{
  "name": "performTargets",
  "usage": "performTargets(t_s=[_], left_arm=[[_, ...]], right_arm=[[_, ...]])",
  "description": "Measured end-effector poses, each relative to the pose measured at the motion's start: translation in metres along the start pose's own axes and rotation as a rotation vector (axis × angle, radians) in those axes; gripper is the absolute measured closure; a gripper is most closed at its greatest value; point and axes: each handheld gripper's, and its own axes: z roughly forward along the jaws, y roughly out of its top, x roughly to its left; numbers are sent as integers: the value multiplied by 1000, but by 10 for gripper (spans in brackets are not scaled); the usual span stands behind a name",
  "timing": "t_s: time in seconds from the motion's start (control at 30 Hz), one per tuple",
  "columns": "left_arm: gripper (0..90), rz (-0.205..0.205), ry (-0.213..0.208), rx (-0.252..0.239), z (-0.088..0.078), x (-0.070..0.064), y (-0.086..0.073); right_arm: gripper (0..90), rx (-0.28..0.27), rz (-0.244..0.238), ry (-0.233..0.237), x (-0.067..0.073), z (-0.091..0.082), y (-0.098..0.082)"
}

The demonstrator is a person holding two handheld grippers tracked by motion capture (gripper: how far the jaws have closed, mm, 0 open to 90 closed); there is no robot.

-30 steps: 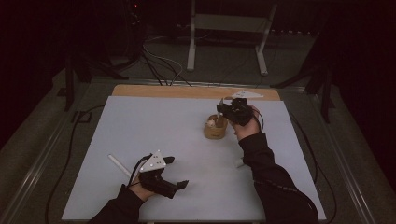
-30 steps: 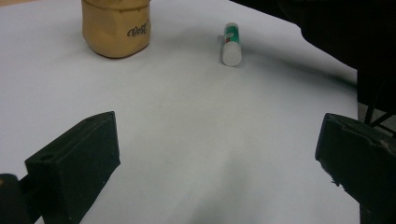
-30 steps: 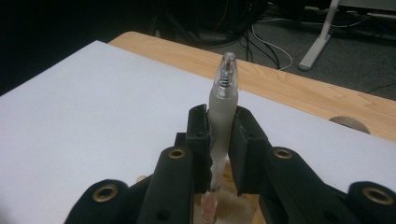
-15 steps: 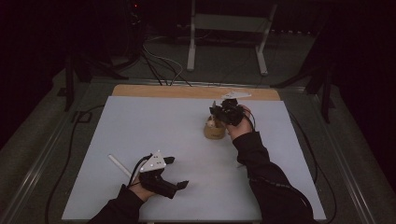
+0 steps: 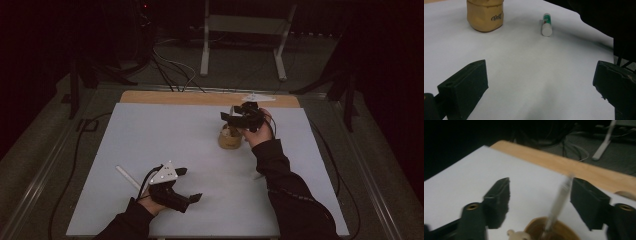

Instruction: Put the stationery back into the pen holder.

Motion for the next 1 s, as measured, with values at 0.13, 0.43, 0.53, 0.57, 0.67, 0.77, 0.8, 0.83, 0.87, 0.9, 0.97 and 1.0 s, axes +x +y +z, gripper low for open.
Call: performTargets(t_s=[0.13, 0.43, 0.53, 0.57, 0.67, 0.77, 0.8, 0.83, 0.87, 0.9, 0.97, 1.0], left_arm=[[3, 0, -3, 0, 0, 0, 0], [3, -2, -5, -2, 0, -1, 1], [3, 1, -5, -3, 0, -2, 2], [3, 2, -4, -5, 0, -2, 2], [3, -3, -7, -8, -1, -2, 3], [3, -3, -9, -13, -1, -2, 5], [3, 0, -10, -13, -2, -2, 6], [3, -1, -11, -14, -2, -3, 7], [3, -1, -11, -14, -2, -3, 7], [3, 4, -15, -14, -1, -3, 10], [3, 6, -19, -16, 0, -5, 13], [3, 8, -21, -14, 1, -5, 14]], right_arm=[[134, -27, -6, 12, -7, -15, 4], [83, -55, -8, 37, -13, -49, 3], [78, -65, -4, 66, -10, -59, -1], [77, -69, -7, 73, -9, -61, -2], [76, -82, -1, 99, -7, -71, -8], [77, -90, 5, 120, -4, -80, -14], [76, -91, 7, 129, -3, -83, -16], [77, -95, 7, 130, -2, -87, -18], [77, -95, 7, 130, -2, -87, -18], [77, -101, 7, 129, -1, -89, -20], [77, -114, 7, 138, 3, -100, -28], [77, -116, 9, 143, 4, -103, -31]])
